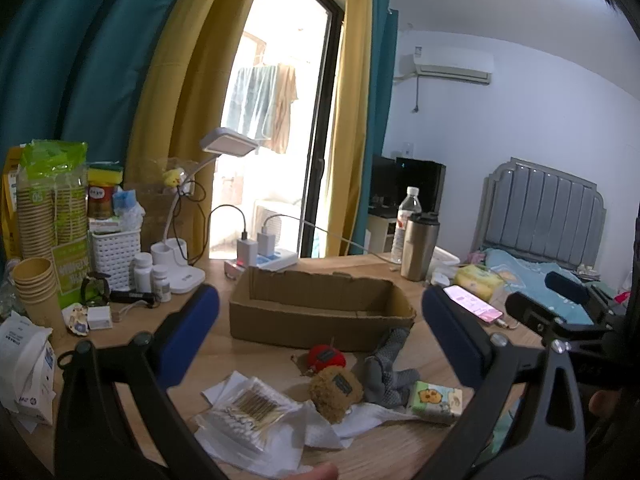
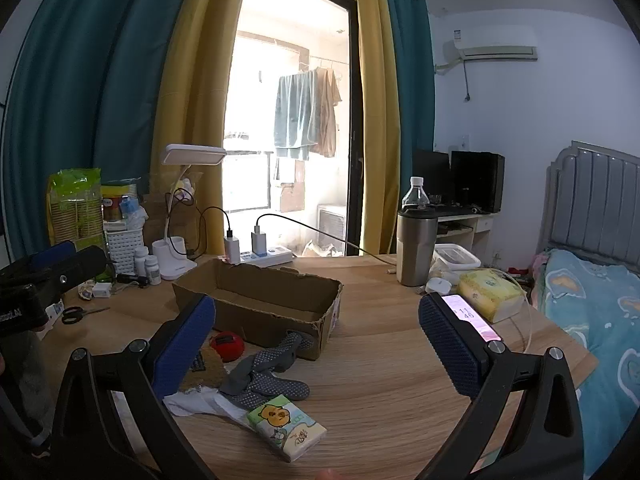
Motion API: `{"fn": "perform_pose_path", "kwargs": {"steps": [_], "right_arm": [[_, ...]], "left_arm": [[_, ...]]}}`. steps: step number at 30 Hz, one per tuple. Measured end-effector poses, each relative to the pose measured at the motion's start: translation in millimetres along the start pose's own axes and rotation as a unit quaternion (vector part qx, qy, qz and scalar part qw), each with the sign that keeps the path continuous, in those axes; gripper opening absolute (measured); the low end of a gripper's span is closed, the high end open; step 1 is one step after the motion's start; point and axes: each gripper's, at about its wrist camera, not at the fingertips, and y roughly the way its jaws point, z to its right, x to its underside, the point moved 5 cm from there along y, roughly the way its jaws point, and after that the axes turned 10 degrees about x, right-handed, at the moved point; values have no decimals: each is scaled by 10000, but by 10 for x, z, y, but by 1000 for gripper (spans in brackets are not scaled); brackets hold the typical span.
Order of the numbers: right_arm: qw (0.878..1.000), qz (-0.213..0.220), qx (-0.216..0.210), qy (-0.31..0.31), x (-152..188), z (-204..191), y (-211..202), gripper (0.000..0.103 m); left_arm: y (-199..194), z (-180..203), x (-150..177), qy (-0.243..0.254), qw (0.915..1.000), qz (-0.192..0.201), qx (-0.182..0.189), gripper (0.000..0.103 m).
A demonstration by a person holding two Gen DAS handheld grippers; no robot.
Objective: Organize soft objects
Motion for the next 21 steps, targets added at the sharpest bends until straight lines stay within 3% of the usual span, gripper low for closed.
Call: {"fn": "perform_pose_path", "kwargs": {"steps": [21], "right_arm": [[10000, -10, 8, -6, -10, -17, 14, 103]], "left_arm": [[-52, 1, -8, -46, 10000, 18, 38, 102]]}}
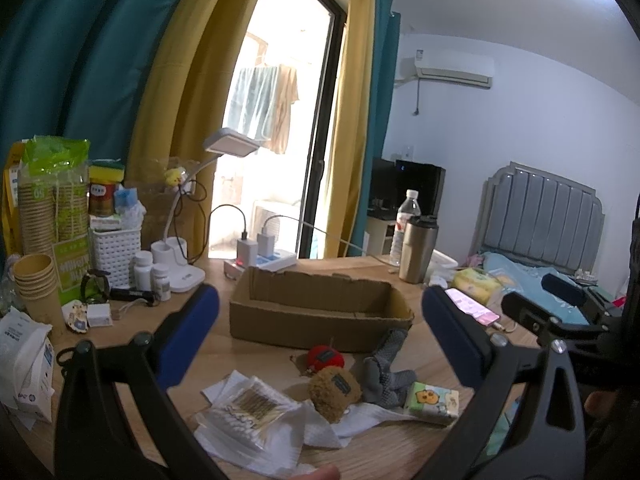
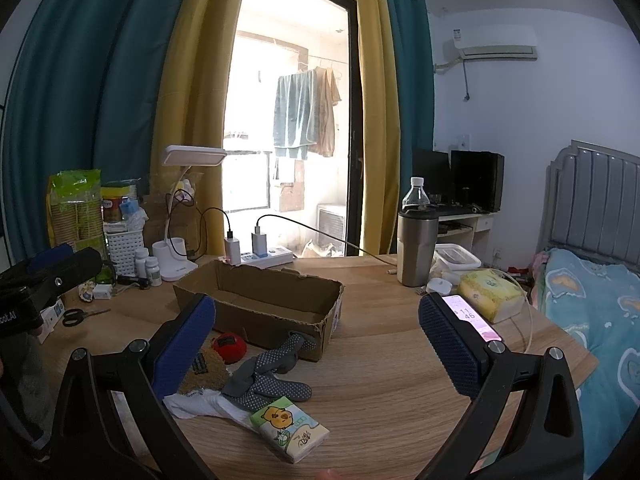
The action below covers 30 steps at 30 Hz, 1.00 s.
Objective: Organize soft objects
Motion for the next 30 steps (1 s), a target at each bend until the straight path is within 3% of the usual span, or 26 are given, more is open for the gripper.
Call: {"fn": "perform_pose_path", "kwargs": {"steps": [30], "right_arm": [[10000, 5, -9, 17, -11, 8, -3, 103]], "left_arm": [[-23, 34, -21, -34, 10000, -50, 39, 102]]}}
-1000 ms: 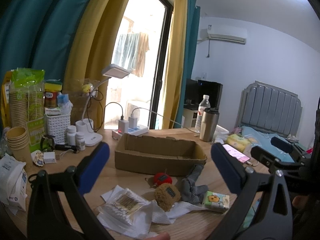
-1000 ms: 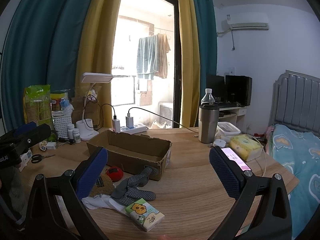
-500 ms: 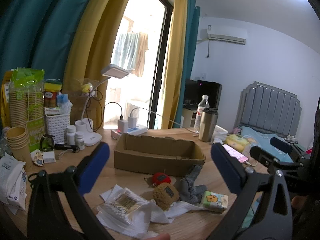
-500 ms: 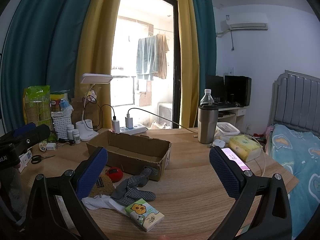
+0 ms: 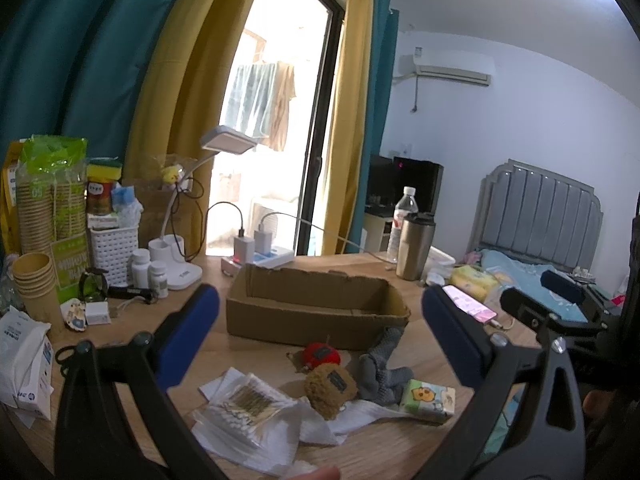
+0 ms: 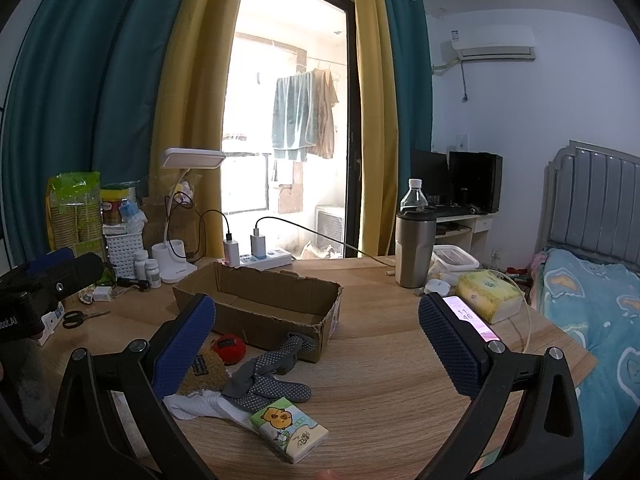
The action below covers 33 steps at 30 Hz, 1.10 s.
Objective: Organize soft objects
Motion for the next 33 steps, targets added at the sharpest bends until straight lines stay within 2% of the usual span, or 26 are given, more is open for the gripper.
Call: {"fn": "perform_pose_path", "kwargs": {"steps": [33], "right_arm": [[10000, -6, -21, 8, -41, -4, -8, 103]], "left_arm": [[7, -5, -27, -16, 10000, -5, -19, 102]]}}
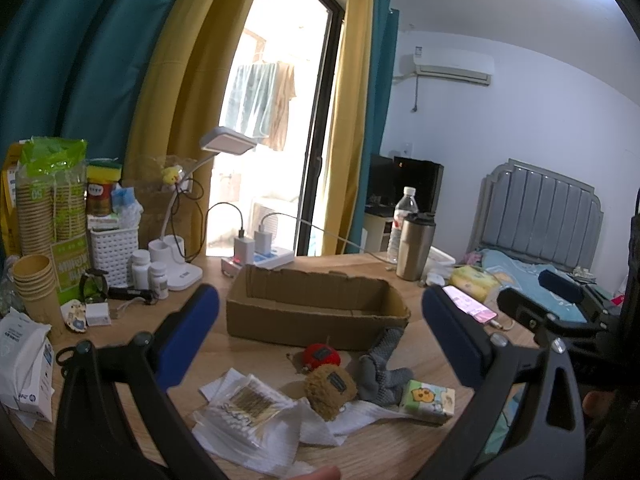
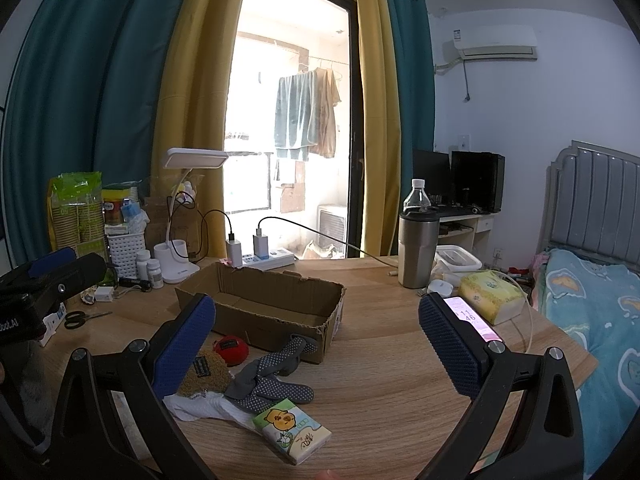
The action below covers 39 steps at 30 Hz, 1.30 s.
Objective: Organize soft objects
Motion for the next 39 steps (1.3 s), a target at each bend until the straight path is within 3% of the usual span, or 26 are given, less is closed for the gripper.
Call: {"fn": "perform_pose_path", "kwargs": {"steps": [8, 23, 30, 39], "right_arm": [[9998, -180, -111, 61, 37, -24, 37, 103], [9961, -844, -159, -191, 434, -108, 292, 103], [9913, -1240, -216, -387, 698, -151, 393, 103], [9850, -1656, -276, -408, 964, -164, 520, 102]], "left_arm": [[6, 11, 77, 39, 9999, -165, -33, 102], [155, -311, 697, -282, 9921, -1197, -246, 102], [118, -292, 1023, -494, 9828, -1778, -117, 102], [107, -213, 1269, -642, 9738, -2181, 37, 102]]}}
